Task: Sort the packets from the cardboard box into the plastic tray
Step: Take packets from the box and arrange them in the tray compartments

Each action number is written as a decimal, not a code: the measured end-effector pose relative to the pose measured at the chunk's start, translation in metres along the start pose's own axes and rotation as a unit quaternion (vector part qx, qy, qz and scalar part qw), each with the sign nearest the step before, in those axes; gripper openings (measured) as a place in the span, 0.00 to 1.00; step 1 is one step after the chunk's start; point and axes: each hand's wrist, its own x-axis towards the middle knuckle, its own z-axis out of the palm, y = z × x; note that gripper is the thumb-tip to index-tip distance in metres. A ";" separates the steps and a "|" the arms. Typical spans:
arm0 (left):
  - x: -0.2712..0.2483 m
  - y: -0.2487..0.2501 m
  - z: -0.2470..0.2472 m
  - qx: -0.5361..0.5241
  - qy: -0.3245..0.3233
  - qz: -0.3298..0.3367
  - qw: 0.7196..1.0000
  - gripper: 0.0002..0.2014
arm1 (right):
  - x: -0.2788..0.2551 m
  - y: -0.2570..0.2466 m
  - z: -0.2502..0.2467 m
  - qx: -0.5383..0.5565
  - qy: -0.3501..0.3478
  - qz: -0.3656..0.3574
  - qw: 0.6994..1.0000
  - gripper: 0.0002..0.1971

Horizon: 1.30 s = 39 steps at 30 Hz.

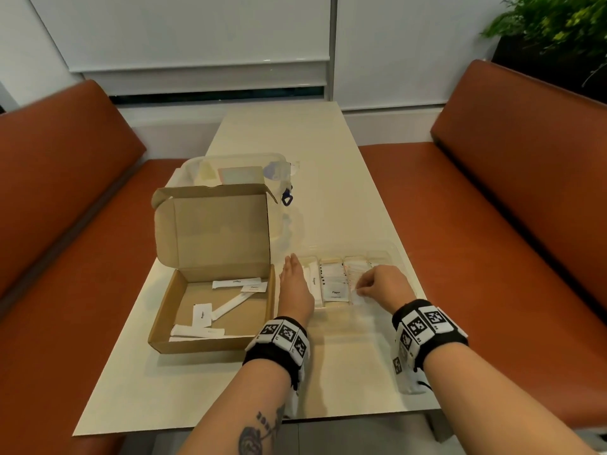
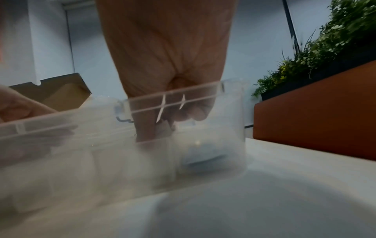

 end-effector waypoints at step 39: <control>0.010 -0.106 -0.126 0.226 -0.008 -0.066 0.972 0.12 | 0.007 -0.176 0.075 -0.030 -0.051 -0.163 0.985 0.09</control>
